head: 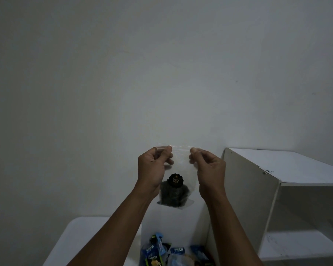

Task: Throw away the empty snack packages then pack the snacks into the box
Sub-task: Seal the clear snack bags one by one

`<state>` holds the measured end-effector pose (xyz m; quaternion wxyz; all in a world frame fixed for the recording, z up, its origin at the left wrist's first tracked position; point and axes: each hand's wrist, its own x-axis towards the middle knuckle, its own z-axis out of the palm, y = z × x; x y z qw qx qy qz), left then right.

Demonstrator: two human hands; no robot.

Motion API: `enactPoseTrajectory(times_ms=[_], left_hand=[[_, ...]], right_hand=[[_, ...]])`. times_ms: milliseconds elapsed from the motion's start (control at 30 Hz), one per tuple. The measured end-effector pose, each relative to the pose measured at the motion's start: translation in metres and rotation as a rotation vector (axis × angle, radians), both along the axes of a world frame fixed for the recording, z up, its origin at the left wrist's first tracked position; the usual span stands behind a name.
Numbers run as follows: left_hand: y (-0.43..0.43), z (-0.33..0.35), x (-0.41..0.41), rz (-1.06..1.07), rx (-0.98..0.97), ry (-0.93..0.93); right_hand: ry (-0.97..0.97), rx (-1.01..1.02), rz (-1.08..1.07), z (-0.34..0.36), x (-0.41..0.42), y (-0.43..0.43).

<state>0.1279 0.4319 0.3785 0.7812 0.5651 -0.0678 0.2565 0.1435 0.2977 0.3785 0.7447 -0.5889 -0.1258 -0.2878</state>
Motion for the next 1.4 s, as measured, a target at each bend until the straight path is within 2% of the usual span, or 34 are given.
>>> enactPoseTrajectory(times_ms=[233,400,500,600,733,867,1033,1200,1300,1400], left_hand=[[0.003,0.002,0.001,-0.049,-0.120,0.009],[0.011,-0.016,0.011,-0.076,-0.166,0.205],[0.014,-0.049,0.023,0.093,-0.072,0.377],[0.013,-0.074,0.020,0.236,0.001,0.456],[0.013,-0.080,0.012,-0.146,-0.201,0.597],[0.019,-0.087,0.013,-0.227,-0.323,0.560],[0.020,-0.090,0.011,-0.276,-0.256,0.523],[0.021,-0.094,0.010,-0.274,-0.054,0.500],[0.020,-0.097,0.009,-0.296,0.055,0.477],[0.021,-0.099,0.008,-0.326,0.080,0.465]], right_hand=[[0.009,0.032,0.051,0.000,0.002,0.008],[0.103,-0.158,0.123,-0.017,0.002,-0.001],[0.190,-0.254,0.124,-0.039,0.002,-0.002],[0.217,-0.290,0.072,-0.069,0.002,0.003],[0.159,-0.414,0.208,-0.105,-0.004,0.006],[0.129,-0.421,0.280,-0.120,-0.004,0.001],[0.172,-0.392,0.349,-0.114,-0.005,-0.002],[0.324,-0.349,0.329,-0.094,-0.001,0.004],[0.384,-0.421,0.299,-0.087,0.004,0.007],[0.391,-0.480,0.246,-0.085,0.009,0.008]])
